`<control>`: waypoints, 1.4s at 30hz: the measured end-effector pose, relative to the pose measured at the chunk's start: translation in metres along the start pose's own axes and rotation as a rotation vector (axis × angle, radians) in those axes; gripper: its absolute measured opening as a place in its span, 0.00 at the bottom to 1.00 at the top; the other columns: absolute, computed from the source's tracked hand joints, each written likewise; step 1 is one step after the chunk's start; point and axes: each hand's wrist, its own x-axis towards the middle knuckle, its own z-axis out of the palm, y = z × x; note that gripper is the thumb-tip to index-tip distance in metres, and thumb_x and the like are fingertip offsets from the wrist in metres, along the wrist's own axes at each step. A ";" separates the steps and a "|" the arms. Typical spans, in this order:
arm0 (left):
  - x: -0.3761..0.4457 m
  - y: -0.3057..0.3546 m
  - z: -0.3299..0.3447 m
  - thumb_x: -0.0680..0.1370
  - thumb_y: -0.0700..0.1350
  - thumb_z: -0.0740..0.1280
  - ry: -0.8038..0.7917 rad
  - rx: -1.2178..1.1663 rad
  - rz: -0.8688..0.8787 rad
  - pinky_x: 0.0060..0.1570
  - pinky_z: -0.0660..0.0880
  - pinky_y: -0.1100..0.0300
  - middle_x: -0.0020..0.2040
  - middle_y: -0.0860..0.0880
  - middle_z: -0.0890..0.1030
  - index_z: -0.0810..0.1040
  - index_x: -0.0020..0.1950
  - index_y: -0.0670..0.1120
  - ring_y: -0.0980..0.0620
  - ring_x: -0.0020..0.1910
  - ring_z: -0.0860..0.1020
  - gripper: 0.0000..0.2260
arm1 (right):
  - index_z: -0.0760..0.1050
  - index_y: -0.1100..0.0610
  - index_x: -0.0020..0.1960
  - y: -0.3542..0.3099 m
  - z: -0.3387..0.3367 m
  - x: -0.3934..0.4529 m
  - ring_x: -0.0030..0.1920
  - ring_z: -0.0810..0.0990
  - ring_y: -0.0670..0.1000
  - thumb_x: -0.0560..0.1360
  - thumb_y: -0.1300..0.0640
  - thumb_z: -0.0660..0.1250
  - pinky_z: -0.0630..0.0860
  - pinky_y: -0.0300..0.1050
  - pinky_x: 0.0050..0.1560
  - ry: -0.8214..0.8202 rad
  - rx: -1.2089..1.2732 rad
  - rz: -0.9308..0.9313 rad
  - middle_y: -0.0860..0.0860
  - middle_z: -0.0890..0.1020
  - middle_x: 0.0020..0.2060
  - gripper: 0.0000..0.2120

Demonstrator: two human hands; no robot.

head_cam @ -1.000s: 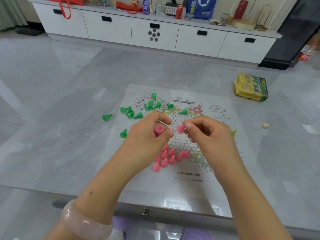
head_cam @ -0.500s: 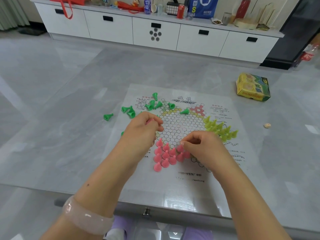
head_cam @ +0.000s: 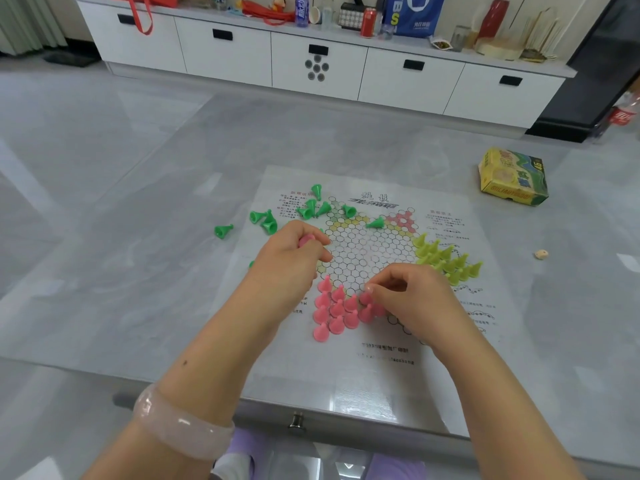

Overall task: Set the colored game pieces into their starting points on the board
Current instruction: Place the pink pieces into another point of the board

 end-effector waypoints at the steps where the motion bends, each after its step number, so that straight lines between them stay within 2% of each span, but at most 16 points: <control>1: 0.000 0.000 0.000 0.76 0.38 0.55 0.002 -0.002 0.001 0.38 0.68 0.57 0.41 0.52 0.80 0.74 0.42 0.51 0.54 0.32 0.69 0.12 | 0.81 0.55 0.37 0.000 0.000 0.000 0.30 0.77 0.43 0.70 0.60 0.68 0.65 0.28 0.26 -0.001 0.000 -0.002 0.48 0.83 0.30 0.05; 7: 0.000 0.001 -0.001 0.76 0.38 0.55 0.005 0.003 0.012 0.38 0.68 0.57 0.40 0.52 0.79 0.74 0.42 0.51 0.54 0.33 0.69 0.12 | 0.80 0.54 0.37 0.002 0.001 0.001 0.26 0.75 0.38 0.71 0.60 0.68 0.64 0.26 0.24 -0.003 -0.001 -0.018 0.47 0.82 0.28 0.05; 15: 0.000 0.001 -0.003 0.77 0.38 0.56 -0.036 0.032 0.028 0.38 0.66 0.60 0.39 0.53 0.78 0.75 0.43 0.51 0.56 0.33 0.70 0.12 | 0.80 0.52 0.40 0.003 0.000 0.000 0.32 0.79 0.42 0.71 0.61 0.68 0.68 0.27 0.27 0.005 0.032 -0.053 0.46 0.83 0.33 0.05; 19: -0.005 0.002 -0.004 0.76 0.39 0.60 -0.177 0.163 0.112 0.34 0.67 0.67 0.36 0.54 0.76 0.77 0.50 0.52 0.62 0.30 0.72 0.10 | 0.79 0.49 0.42 -0.010 -0.006 -0.004 0.39 0.78 0.38 0.73 0.60 0.67 0.71 0.24 0.37 0.175 0.123 -0.217 0.41 0.81 0.38 0.07; 22: -0.010 0.005 -0.001 0.77 0.43 0.61 -0.230 0.291 0.248 0.32 0.68 0.77 0.39 0.56 0.76 0.76 0.55 0.54 0.69 0.33 0.73 0.10 | 0.80 0.50 0.43 -0.026 -0.005 -0.010 0.41 0.79 0.38 0.73 0.61 0.67 0.72 0.26 0.41 0.138 0.243 -0.349 0.42 0.82 0.39 0.07; 24: -0.012 0.005 0.001 0.78 0.44 0.61 -0.229 0.273 0.280 0.33 0.70 0.75 0.41 0.53 0.78 0.75 0.55 0.55 0.64 0.35 0.75 0.09 | 0.80 0.50 0.43 -0.032 0.001 -0.013 0.40 0.80 0.41 0.72 0.62 0.68 0.73 0.29 0.42 0.099 0.259 -0.411 0.44 0.83 0.39 0.07; 27: -0.013 0.007 0.003 0.79 0.44 0.58 -0.189 0.162 0.215 0.25 0.68 0.71 0.33 0.54 0.77 0.73 0.48 0.52 0.63 0.26 0.72 0.05 | 0.79 0.45 0.44 -0.034 0.005 -0.013 0.42 0.80 0.41 0.71 0.60 0.68 0.75 0.32 0.44 0.127 0.219 -0.502 0.42 0.83 0.41 0.09; 30: -0.012 0.008 0.004 0.80 0.45 0.56 -0.177 0.052 0.156 0.22 0.63 0.70 0.27 0.51 0.75 0.73 0.38 0.49 0.61 0.20 0.67 0.11 | 0.77 0.41 0.45 -0.033 0.002 -0.013 0.44 0.80 0.41 0.70 0.60 0.66 0.74 0.31 0.44 0.168 0.196 -0.564 0.41 0.82 0.41 0.13; 32: -0.012 0.010 0.004 0.79 0.44 0.57 -0.168 -0.047 0.093 0.19 0.60 0.71 0.24 0.48 0.74 0.74 0.32 0.48 0.58 0.17 0.64 0.16 | 0.78 0.42 0.46 -0.032 0.002 -0.015 0.44 0.80 0.42 0.70 0.59 0.67 0.75 0.33 0.45 0.162 0.178 -0.589 0.42 0.82 0.41 0.12; 35: -0.013 0.011 0.004 0.77 0.39 0.57 -0.162 -0.125 0.004 0.19 0.57 0.71 0.20 0.48 0.72 0.69 0.23 0.47 0.57 0.15 0.61 0.21 | 0.80 0.49 0.48 -0.031 0.005 -0.017 0.44 0.80 0.45 0.68 0.54 0.70 0.75 0.34 0.44 0.165 0.135 -0.630 0.44 0.82 0.42 0.08; 38: -0.014 0.011 0.005 0.78 0.43 0.58 -0.163 -0.159 -0.028 0.19 0.57 0.71 0.18 0.49 0.72 0.69 0.18 0.46 0.57 0.15 0.61 0.26 | 0.81 0.52 0.44 -0.030 0.007 -0.017 0.43 0.79 0.44 0.68 0.56 0.71 0.74 0.31 0.40 0.178 0.103 -0.664 0.46 0.81 0.40 0.05; 42: -0.018 0.013 0.007 0.79 0.44 0.58 -0.176 -0.201 -0.031 0.18 0.57 0.72 0.15 0.50 0.69 0.69 0.19 0.46 0.57 0.13 0.62 0.26 | 0.80 0.53 0.40 -0.030 0.011 -0.016 0.41 0.78 0.45 0.68 0.54 0.70 0.75 0.37 0.41 0.229 0.040 -0.686 0.47 0.80 0.38 0.03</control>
